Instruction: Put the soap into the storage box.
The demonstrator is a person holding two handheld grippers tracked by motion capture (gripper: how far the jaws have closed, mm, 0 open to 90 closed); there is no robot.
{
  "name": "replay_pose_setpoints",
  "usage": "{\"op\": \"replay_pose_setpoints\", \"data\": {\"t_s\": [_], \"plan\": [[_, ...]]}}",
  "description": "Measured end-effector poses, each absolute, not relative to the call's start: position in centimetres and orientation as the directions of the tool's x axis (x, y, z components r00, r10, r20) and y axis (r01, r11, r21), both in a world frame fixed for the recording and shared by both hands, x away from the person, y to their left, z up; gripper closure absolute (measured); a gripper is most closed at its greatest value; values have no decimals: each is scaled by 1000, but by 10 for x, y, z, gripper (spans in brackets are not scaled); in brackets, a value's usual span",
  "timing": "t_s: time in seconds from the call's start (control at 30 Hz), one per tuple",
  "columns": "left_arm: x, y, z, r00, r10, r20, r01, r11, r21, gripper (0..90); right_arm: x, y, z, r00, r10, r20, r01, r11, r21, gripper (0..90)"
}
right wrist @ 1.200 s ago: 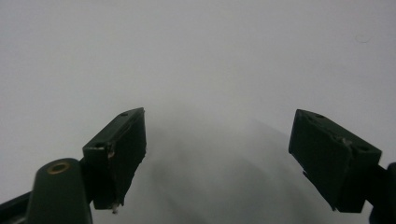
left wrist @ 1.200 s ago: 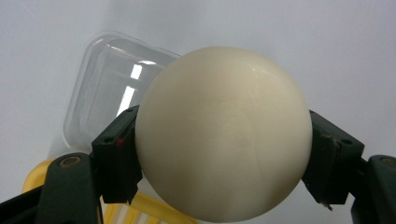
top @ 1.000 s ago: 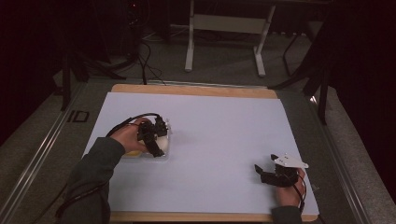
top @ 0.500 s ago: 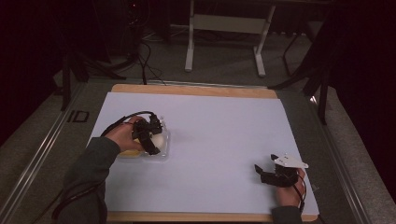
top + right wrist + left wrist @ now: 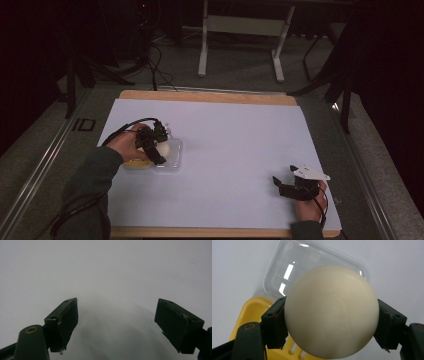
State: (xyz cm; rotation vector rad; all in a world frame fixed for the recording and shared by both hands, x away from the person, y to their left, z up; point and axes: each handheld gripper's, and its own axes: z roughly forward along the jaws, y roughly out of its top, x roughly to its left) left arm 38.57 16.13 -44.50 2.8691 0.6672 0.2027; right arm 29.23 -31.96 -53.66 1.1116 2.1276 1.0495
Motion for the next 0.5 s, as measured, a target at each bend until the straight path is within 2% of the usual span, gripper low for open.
{"op": "replay_pose_setpoints", "data": {"t_s": [0.5], "plan": [[390, 177, -450, 868, 490, 76, 468, -861, 200, 255, 292, -319, -537, -531, 843, -90, 442, 366, 819, 189]]}}
